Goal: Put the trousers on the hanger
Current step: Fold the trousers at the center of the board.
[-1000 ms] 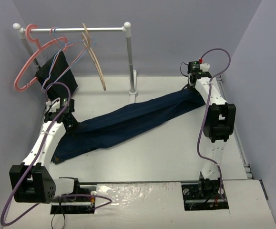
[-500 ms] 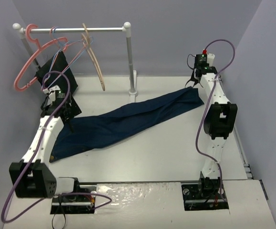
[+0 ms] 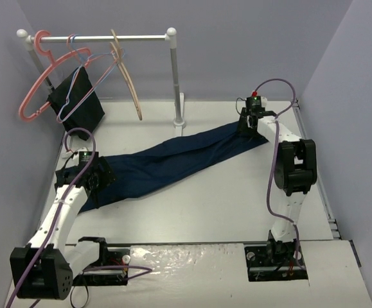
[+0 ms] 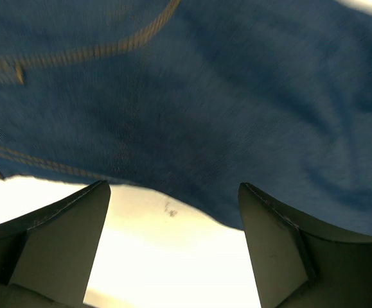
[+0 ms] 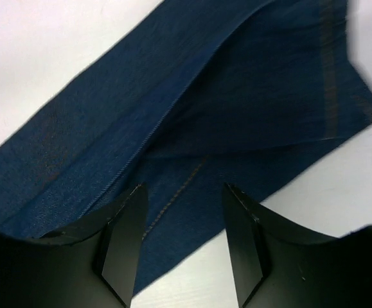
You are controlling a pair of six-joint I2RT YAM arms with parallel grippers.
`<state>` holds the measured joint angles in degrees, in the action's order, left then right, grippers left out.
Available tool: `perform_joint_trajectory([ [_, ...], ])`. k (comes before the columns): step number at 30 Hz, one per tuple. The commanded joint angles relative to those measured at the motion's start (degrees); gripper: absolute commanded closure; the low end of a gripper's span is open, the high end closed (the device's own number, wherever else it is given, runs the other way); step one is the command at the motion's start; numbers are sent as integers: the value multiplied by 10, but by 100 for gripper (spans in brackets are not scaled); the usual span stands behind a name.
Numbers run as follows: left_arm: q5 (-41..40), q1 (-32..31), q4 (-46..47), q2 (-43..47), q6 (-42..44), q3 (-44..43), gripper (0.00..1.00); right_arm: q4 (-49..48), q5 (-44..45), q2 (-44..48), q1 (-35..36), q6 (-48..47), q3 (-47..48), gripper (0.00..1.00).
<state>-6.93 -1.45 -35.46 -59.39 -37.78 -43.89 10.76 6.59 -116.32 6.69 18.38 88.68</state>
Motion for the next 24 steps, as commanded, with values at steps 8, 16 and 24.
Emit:
perform_joint_trajectory([
  [8,15,-2,-4,-9,-6,-39,22,-60,77,23,3,100,-180,61],
  [16,3,1,-43,-9,75,-92,22,18,123,166,-6,174,-369,59],
  [24,52,1,-45,-2,133,-106,22,74,93,352,-18,155,-414,57],
])
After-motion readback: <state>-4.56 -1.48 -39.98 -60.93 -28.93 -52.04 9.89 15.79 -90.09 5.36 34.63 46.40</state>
